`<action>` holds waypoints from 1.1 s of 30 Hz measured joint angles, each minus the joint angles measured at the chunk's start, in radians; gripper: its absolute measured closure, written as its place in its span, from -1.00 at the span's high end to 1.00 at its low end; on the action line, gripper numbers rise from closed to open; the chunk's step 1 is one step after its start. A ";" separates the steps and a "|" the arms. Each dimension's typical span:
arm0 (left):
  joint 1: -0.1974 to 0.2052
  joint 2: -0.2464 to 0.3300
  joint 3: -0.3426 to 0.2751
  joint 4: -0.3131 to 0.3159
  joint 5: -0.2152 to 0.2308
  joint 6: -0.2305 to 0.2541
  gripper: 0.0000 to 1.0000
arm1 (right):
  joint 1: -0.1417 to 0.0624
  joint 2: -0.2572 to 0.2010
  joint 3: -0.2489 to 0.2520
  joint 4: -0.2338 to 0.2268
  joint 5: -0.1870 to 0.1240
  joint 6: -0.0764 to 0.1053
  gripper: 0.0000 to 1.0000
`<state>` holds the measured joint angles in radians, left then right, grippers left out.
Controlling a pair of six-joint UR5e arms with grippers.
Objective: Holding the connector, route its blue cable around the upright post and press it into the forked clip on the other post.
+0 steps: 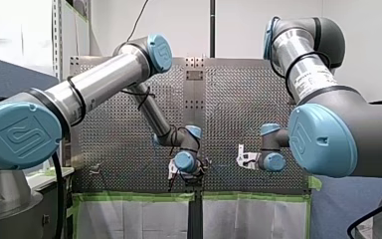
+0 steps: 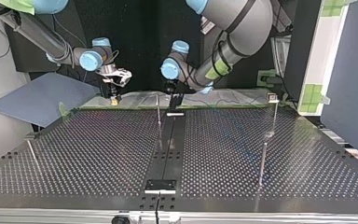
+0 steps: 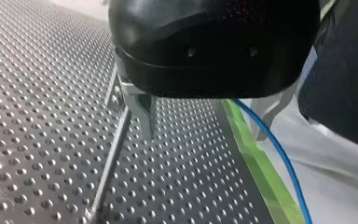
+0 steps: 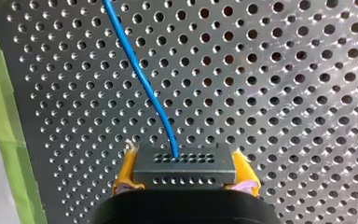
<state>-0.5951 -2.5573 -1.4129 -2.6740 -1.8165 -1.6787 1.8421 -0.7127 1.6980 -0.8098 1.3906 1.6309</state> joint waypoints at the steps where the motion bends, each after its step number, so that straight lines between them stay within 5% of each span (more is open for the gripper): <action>1: 0.000 0.002 -0.002 0.000 0.010 -0.002 1.00 | 0.000 0.000 0.000 0.000 0.000 0.000 -1.00; 33: -0.002 0.042 -0.050 0.050 0.010 -0.020 1.00 | -0.005 0.000 0.000 0.002 -0.002 0.000 -1.00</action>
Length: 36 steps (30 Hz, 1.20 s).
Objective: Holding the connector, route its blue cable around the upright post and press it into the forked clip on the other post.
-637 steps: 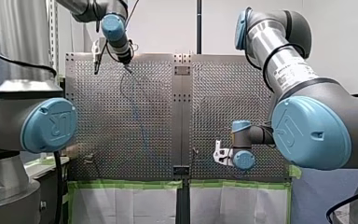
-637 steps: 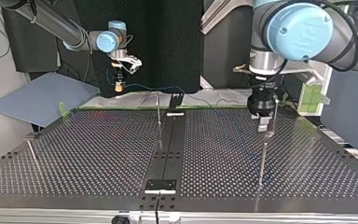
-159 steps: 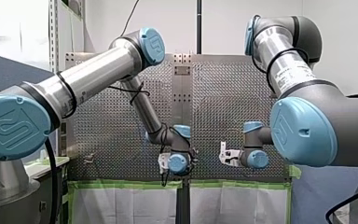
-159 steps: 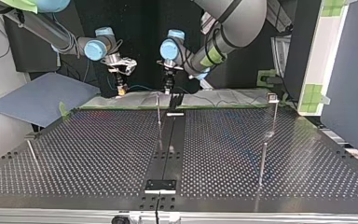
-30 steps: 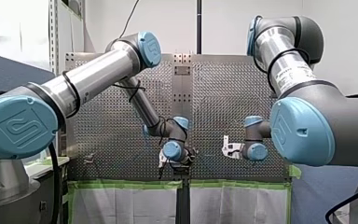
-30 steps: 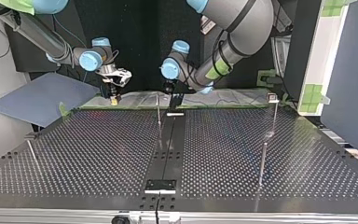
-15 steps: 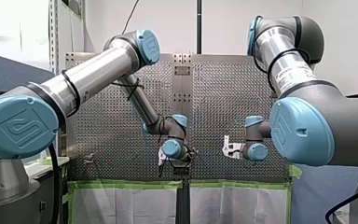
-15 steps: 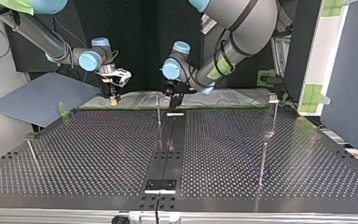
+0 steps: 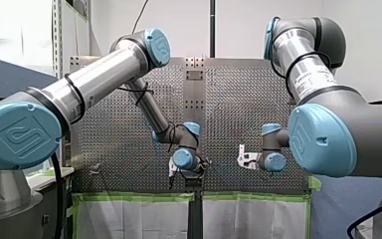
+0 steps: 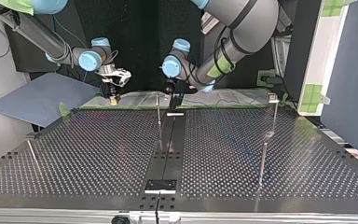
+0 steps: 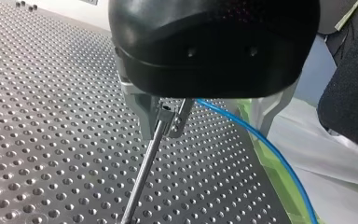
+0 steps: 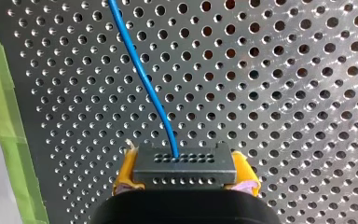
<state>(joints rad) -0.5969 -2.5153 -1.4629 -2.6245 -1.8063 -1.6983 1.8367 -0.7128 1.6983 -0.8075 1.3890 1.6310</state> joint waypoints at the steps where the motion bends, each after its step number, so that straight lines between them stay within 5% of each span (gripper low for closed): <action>1: -0.001 0.003 -0.002 0.002 0.001 0.000 1.00 | 0.000 0.000 0.000 0.000 0.000 0.000 -1.00; 36: -0.030 0.048 -0.059 0.054 0.019 -0.001 1.00 | -0.001 0.000 0.000 -0.002 -0.001 0.001 -1.00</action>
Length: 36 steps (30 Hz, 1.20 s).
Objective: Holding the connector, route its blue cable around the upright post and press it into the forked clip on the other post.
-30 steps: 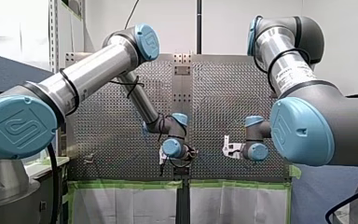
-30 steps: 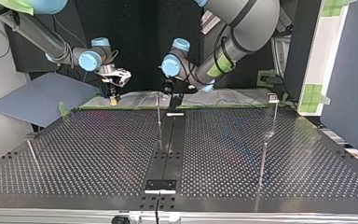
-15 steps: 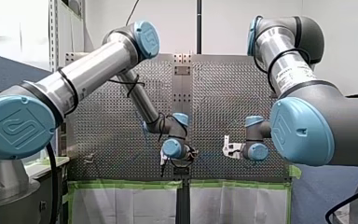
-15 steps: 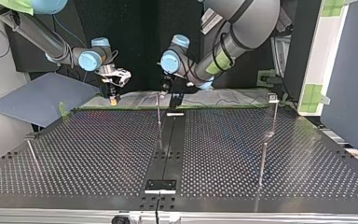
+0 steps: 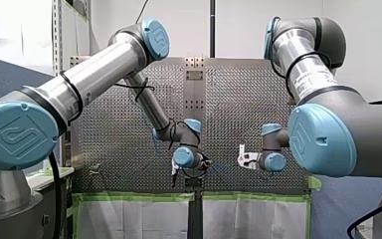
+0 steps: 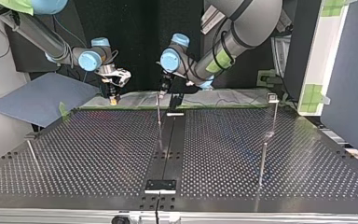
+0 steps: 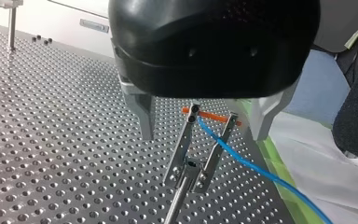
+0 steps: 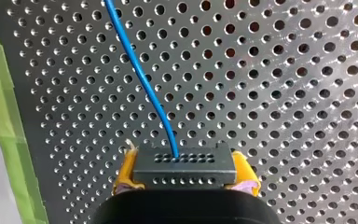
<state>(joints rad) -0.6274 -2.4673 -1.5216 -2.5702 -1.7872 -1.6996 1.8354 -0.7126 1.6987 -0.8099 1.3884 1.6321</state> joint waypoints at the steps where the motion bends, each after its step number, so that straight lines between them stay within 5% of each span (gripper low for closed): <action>1: 0.000 0.000 0.000 -0.001 0.000 0.000 1.00 | 0.000 0.000 0.000 0.000 0.000 0.000 -1.00; 25: -0.002 0.000 -0.001 -0.003 -0.006 -0.031 1.00 | -0.003 0.000 0.000 -0.001 -0.003 0.005 -1.00; 36: 0.000 0.034 -0.089 0.042 -0.050 -0.028 1.00 | -0.004 0.000 0.000 0.006 -0.003 0.005 -1.00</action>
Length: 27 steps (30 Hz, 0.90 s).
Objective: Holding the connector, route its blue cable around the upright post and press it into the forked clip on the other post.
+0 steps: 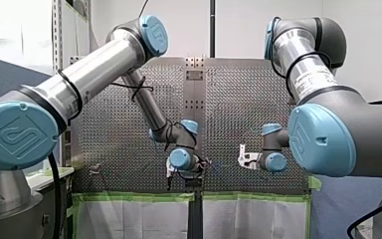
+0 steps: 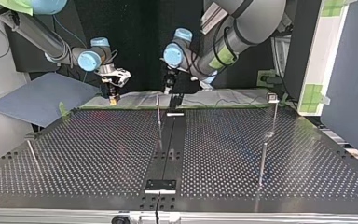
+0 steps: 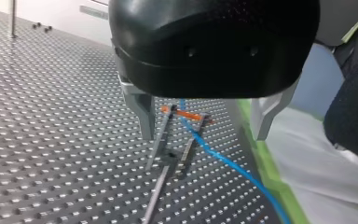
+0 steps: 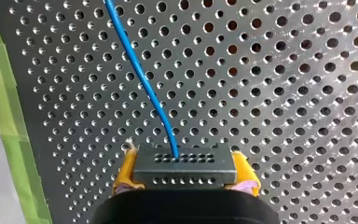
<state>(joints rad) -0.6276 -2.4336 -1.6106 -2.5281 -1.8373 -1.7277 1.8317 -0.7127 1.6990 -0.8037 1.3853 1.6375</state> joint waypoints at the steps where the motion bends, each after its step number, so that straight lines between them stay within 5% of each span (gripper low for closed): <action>1: -0.001 0.011 -0.012 0.011 -0.007 0.000 1.00 | 0.000 0.000 0.000 -0.001 0.000 0.000 -1.00; 17: -0.032 0.138 -0.141 0.124 -0.095 0.000 1.00 | 0.001 0.000 0.000 -0.002 0.000 0.001 -1.00; 27: -0.044 0.231 -0.234 0.164 -0.108 -0.012 1.00 | 0.007 0.000 0.000 0.005 0.000 0.009 -1.00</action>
<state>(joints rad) -0.6712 -2.2026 -1.8443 -2.3638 -1.9451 -1.7395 1.8382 -0.7123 1.6987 -0.7984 1.3853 1.6462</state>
